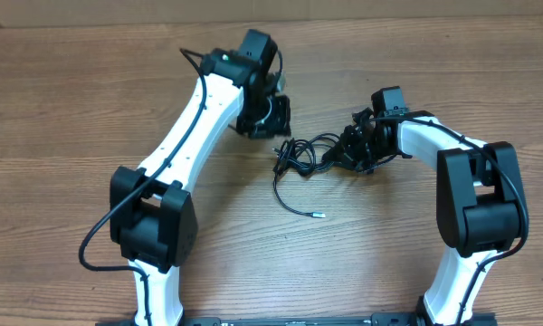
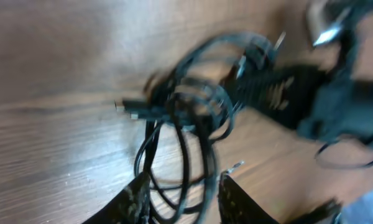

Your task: Untangle cables

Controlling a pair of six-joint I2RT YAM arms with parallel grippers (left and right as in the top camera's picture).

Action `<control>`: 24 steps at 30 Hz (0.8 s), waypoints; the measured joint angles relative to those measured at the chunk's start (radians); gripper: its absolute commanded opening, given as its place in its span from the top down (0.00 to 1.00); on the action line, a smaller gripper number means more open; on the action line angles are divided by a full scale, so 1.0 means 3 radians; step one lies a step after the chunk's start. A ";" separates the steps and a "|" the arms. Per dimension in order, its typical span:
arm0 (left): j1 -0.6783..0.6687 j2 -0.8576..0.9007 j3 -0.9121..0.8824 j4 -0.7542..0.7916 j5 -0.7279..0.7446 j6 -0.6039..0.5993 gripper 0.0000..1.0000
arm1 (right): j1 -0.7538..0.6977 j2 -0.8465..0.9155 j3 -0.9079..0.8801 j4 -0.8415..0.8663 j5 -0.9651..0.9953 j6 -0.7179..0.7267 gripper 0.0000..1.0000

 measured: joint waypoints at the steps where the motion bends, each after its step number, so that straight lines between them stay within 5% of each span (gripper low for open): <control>1: -0.0001 0.0000 0.0098 0.0004 -0.0038 -0.0089 0.54 | 0.0000 0.0000 0.0000 0.0001 0.0003 0.0001 0.96; 4: -0.0033 -0.0001 0.0270 0.0109 -0.0098 -0.0343 0.37 | 0.0000 0.0000 0.0000 0.0013 0.0003 -0.0001 0.96; 24: -0.0501 0.0000 -0.0356 0.0662 -0.0177 -0.1190 0.37 | 0.0000 0.0000 0.0000 0.0011 0.0014 0.0000 0.96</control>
